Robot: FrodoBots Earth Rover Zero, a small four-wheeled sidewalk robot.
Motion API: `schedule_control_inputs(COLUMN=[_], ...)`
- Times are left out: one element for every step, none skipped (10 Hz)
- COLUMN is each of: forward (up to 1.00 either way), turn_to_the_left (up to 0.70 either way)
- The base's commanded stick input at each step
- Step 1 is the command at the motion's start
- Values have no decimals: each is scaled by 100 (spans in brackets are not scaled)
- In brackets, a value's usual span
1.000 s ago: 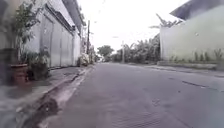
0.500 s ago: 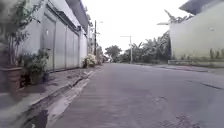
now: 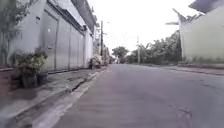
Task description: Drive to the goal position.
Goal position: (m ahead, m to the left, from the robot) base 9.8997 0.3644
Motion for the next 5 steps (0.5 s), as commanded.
schedule_control_inputs(forward=[100,100,100,100,100], turn_to_the_left=[13,13,13,13,13])
